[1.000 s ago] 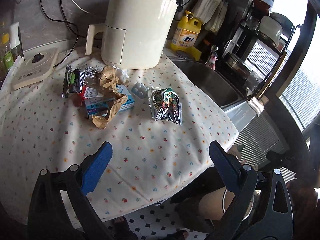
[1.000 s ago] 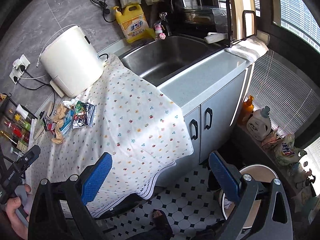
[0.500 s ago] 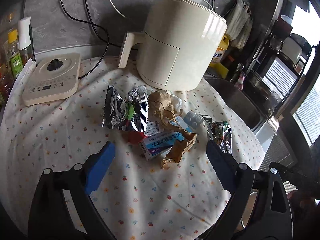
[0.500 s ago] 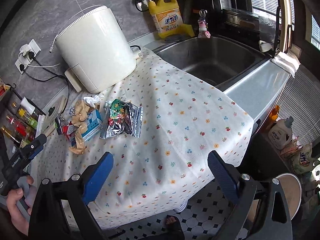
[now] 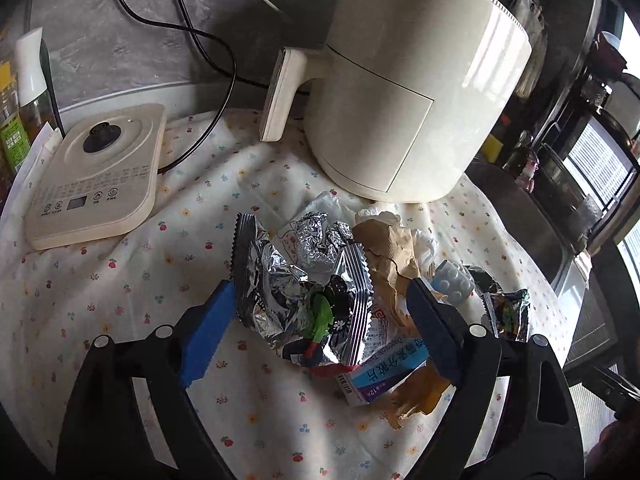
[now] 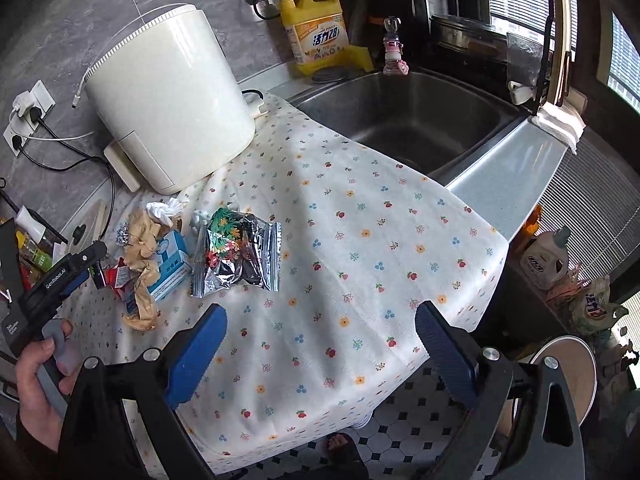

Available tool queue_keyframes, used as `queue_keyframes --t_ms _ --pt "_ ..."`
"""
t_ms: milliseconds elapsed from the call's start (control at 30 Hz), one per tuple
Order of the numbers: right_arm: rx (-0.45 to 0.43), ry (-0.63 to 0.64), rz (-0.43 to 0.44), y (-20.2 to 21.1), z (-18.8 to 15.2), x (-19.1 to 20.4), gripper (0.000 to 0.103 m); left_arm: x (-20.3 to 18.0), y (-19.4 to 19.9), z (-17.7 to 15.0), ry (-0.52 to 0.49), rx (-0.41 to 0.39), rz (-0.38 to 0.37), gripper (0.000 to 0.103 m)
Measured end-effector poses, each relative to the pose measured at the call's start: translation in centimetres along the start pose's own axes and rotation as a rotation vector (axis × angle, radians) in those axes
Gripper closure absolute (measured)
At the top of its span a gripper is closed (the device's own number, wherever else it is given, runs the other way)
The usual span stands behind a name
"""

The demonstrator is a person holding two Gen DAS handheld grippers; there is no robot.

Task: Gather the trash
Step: 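Grasp the foil snack bag with the left tool and lift it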

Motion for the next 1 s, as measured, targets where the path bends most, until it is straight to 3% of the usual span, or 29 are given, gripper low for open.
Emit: queue_keyframes --t_ms 33,67,167,400,867,933,1000 --pt "0.003 0.004 0.000 -0.3 0.1 0.3 0.010 0.3 -0.1 -0.1 0.006 0.009 -0.001 0.036" --pt "0.006 0.006 0.002 -0.6 0.2 0.7 0.009 0.7 -0.1 -0.2 0.016 0.018 -0.007 0.055" --pt "0.018 0.009 0.020 -1.7 0.6 1.9 0.008 2.1 0.8 -0.2 0.052 0.003 -0.007 0.073" --pt "0.044 0.055 0.061 -4.9 1.2 4.9 0.008 5.0 4.3 0.1 0.090 -0.060 -0.008 0.077" --pt "0.133 0.138 0.105 -11.7 0.6 7.9 0.008 11.3 12.4 -1.7 0.193 -0.121 0.173 0.077" --pt "0.129 0.178 0.106 -11.9 0.6 8.3 0.027 11.5 14.2 -2.0 0.210 -0.149 0.200 0.077" --pt "0.149 0.176 0.119 -12.3 0.6 8.3 0.057 11.6 15.9 -2.2 0.243 -0.192 0.225 0.077"
Point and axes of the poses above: each gripper's, at about its wrist camera, not at the fingertips, and y roughly against the way its jaws point, x to its left, z to its top, the point moved 3 cm from there along -y, roughly the way its jaws point, and after that the axes turned 15 degrees about -x, right-handed, at the moved point
